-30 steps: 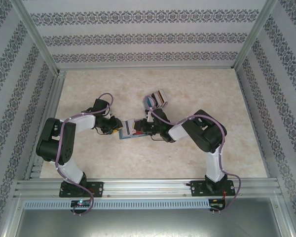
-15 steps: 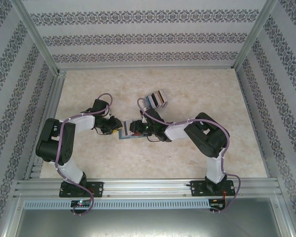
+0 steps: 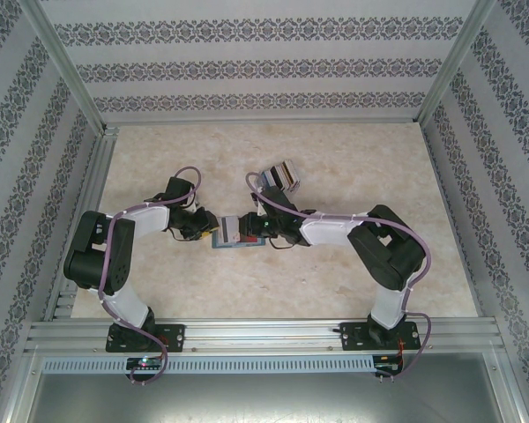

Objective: Put the credit cards into the card holder

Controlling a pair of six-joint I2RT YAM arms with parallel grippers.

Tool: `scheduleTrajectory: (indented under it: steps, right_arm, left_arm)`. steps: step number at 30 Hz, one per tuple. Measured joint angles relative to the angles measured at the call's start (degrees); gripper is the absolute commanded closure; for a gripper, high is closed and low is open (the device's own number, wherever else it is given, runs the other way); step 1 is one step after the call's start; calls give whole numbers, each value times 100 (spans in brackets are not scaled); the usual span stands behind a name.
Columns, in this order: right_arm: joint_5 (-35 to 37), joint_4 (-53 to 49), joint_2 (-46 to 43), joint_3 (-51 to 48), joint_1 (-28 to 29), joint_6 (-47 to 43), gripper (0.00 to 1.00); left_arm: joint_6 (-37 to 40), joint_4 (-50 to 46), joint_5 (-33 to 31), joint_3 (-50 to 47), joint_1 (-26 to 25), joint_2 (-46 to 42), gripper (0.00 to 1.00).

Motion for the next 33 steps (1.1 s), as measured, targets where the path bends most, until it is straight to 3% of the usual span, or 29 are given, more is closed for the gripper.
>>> scheduleTrajectory:
  steps: [13,33]
  right_arm:
    - [-278,-487,713,551,22,-72,87]
    - [-229,-1349,1010,1329,247,-479,84]
  left_arm:
    - [-2,61,7,-50,0,-26,70]
    - [-42,168,22,-118,2,-59,70]
